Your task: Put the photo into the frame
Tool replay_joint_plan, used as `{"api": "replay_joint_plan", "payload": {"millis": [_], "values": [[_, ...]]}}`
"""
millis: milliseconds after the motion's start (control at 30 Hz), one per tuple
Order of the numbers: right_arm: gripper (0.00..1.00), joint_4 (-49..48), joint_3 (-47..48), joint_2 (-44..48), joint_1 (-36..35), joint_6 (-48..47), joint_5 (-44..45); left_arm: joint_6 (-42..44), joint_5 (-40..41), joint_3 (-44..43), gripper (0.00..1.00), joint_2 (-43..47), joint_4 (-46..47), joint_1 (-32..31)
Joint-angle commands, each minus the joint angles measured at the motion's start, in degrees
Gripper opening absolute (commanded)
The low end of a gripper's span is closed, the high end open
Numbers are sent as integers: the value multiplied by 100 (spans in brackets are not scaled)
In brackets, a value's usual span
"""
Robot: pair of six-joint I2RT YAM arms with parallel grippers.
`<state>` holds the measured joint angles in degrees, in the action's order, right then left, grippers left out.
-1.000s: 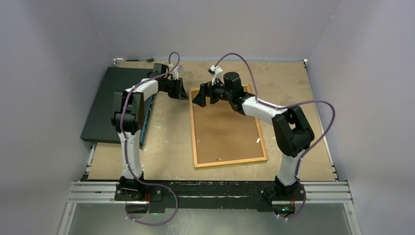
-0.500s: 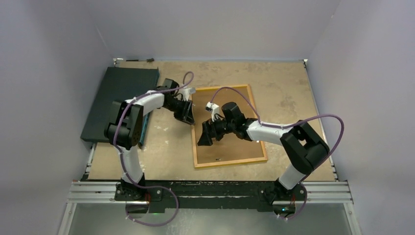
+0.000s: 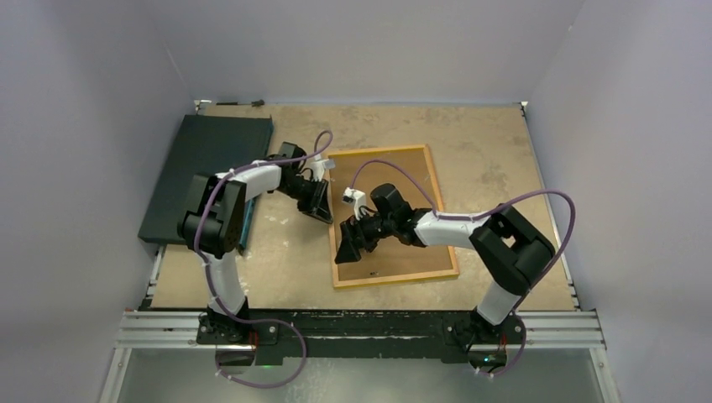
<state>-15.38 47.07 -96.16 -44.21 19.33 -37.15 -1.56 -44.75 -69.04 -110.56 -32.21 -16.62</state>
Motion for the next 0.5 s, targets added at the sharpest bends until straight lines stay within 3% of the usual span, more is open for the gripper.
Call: {"api": "replay_joint_plan", "payload": {"millis": [0,467], "values": [[81,-123,72,-199,-29,-35,-19,306,177,210,14,205,65,14],[79,-524,202,-613,-88,88,157,196,219,295,12,123,309,0]]}}
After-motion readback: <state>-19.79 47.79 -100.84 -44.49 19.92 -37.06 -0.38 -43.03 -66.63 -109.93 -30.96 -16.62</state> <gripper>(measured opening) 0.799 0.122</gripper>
